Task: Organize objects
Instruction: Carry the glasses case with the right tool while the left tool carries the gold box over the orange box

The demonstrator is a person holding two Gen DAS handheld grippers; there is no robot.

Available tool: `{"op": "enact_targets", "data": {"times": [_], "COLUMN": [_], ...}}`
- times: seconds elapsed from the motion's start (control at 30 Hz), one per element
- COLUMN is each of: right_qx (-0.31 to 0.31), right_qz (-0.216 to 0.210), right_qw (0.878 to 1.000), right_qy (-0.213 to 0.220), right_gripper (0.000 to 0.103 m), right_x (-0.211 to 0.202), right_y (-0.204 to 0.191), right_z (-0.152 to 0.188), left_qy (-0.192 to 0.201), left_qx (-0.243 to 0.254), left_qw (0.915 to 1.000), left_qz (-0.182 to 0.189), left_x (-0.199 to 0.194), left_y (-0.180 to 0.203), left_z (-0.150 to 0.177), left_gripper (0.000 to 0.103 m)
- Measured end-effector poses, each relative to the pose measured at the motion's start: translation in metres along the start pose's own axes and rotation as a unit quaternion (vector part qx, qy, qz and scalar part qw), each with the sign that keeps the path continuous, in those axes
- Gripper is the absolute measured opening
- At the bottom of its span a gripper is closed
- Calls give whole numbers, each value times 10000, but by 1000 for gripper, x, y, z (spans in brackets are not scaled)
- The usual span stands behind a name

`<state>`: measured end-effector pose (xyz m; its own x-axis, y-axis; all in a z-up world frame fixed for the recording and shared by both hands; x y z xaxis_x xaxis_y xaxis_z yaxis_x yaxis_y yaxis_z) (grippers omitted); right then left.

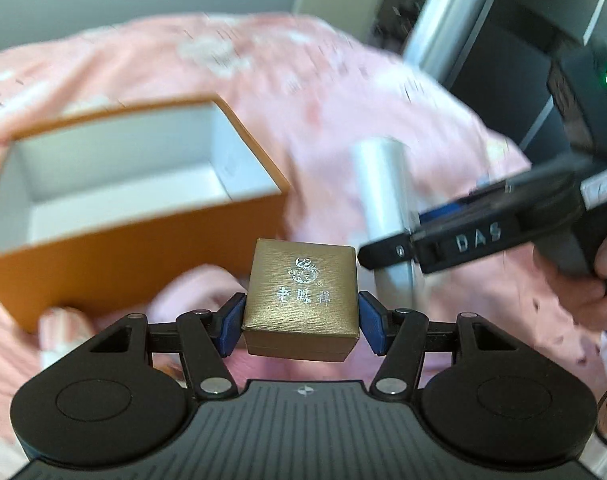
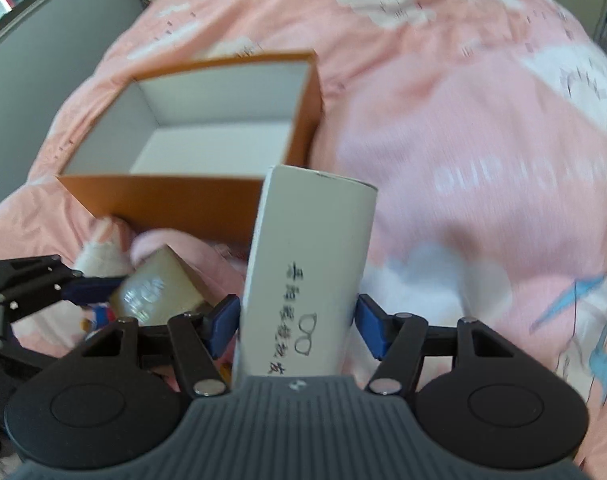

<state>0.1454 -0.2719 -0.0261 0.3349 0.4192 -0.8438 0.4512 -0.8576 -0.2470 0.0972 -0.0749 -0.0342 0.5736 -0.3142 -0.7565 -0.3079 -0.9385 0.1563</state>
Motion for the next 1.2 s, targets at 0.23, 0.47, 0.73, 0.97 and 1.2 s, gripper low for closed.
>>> {"op": "enact_targets", "data": {"times": [0.23,0.47,0.73,0.97,1.2], "right_qx": [-258,-520,-531,-402,-178], "right_qz": [-352,-771,-1186,-1474,-1514], "right_qw": [9985,9942,9898,9871,9865], "right_qy": [339,545,587,480,590], "right_gripper": [57,51,31,31,31], "right_x": [-4,11,35,62,89], "right_y": [-39,-87,-116,-126,-118], "right_z": [-47,-95,-139,-176,-211], "left_qy": [593,837,865,837,717], "left_qx": [-510,-955,-1235,-1268,-1098], "left_qw": [9951,9870,9805,9803,9818], "left_qz": [-604,-980,-1257,-1263,-1374], "left_x": [-29,-43,-28,-24,-8], "left_y": [-54,-100,-149,-177,-194], "left_z": [-39,-55,-70,-77,-90], "left_gripper": [68,68,68,68,68]}}
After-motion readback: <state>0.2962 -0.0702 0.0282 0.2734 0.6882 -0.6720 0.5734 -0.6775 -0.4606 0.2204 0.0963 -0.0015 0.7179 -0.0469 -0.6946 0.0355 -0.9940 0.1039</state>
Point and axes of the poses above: each gripper's, at about its wrist camera, not at the fingertips, and x roughly the way its jaws point, y to its right, z to its underside, the point moved 7 cm from there along x, roughly the way its jaws point, and after that the axes turned 7 degrees about -z, right-handed, at the moved point
